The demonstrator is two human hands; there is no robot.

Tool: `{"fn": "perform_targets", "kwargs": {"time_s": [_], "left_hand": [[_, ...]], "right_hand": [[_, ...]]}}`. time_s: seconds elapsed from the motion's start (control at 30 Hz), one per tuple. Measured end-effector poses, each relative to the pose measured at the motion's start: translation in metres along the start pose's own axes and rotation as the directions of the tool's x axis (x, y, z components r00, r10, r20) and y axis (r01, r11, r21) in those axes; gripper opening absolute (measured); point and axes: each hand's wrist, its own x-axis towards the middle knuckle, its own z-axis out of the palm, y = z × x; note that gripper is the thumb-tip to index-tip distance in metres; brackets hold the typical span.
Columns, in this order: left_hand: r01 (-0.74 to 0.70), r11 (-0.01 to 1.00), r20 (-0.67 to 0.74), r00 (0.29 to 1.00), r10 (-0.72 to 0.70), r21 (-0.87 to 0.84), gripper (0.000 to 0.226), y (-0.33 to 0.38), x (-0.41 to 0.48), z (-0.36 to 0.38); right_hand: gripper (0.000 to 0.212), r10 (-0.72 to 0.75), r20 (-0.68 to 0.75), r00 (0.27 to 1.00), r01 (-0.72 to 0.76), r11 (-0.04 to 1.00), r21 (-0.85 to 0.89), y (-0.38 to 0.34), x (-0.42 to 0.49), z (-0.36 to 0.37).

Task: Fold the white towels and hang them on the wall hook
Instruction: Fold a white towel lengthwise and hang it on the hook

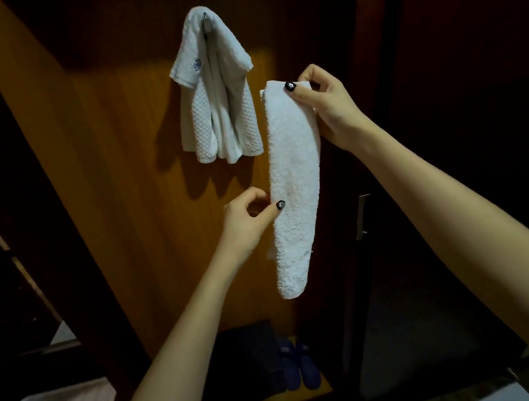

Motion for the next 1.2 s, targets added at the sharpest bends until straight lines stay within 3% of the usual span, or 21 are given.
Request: {"fn": "perform_targets", "kwargs": {"time_s": [0.1,0.17,0.27,0.33,0.43,0.53,0.63,0.7,0.77,0.87,1.0,1.13,1.2], "left_hand": [[-0.04,0.998,-0.125,0.992,0.033,-0.052,0.025,0.005,-0.002,0.008],[0.004,0.996,-0.151,0.988,-0.018,-0.093,0.031,0.009,0.0,0.012],[0.117,0.966,-0.046,0.99,-0.131,-0.232,0.026,0.01,0.003,0.012],[0.107,0.961,0.027,0.994,-0.103,-0.254,0.014,0.01,0.001,0.012],[0.077,0.973,0.033,0.997,-0.071,-0.22,0.027,0.012,0.002,0.012],[0.179,0.945,0.136,0.98,-0.147,-0.275,0.019,0.015,0.009,0.011],[0.202,0.936,0.14,0.976,-0.167,-0.288,0.036,0.013,0.012,0.011],[0.194,0.943,0.088,0.98,-0.176,-0.271,0.039,0.011,0.011,0.008],[0.204,0.932,0.047,0.979,-0.199,-0.298,0.026,0.009,0.011,0.004],[0.184,0.939,0.021,0.982,-0.186,-0.291,0.044,0.005,0.011,-0.003],[0.134,0.967,-0.009,0.99,-0.139,-0.216,0.036,0.004,0.017,-0.01],[0.089,0.991,-0.022,0.996,-0.092,-0.101,0.022,0.002,0.02,-0.016],[0.068,0.997,0.021,0.997,-0.069,0.034,0.015,-0.002,0.022,-0.021]], "right_hand": [[0.02,-0.004,0.029,1.0,0.004,1.0,-0.013,0.0,0.001,0.0],[0.02,0.002,0.033,0.999,-0.002,1.0,-0.003,0.001,0.001,0.002],[0.02,0.009,0.035,0.999,-0.011,0.999,0.038,0.004,0.002,0.003],[0.02,0.02,0.068,0.997,-0.024,0.998,0.062,0.006,0.003,0.002],[0.019,0.046,0.137,0.989,-0.069,0.984,0.162,0.007,0.002,0.002],[0.02,0.055,0.164,0.985,-0.094,0.966,0.24,0.007,0.003,0.003],[0.02,0.072,0.168,0.983,-0.11,0.967,0.229,0.005,0.004,0.0],[0.021,0.083,0.164,0.983,-0.111,0.98,0.167,0.006,0.003,-0.006],[0.019,0.08,0.183,0.98,-0.087,0.996,0.033,0.006,0.001,-0.013],[0.011,0.099,0.267,0.959,-0.059,0.986,-0.154,0.003,-0.002,-0.022],[0.014,0.123,0.324,0.938,-0.024,0.956,-0.292,-0.008,-0.001,-0.026],[0.028,0.096,0.24,0.966,0.019,0.899,-0.437,-0.006,-0.001,-0.026],[0.027,0.066,0.163,0.984,0.018,0.886,-0.464,0.001,-0.002,-0.025]]}}
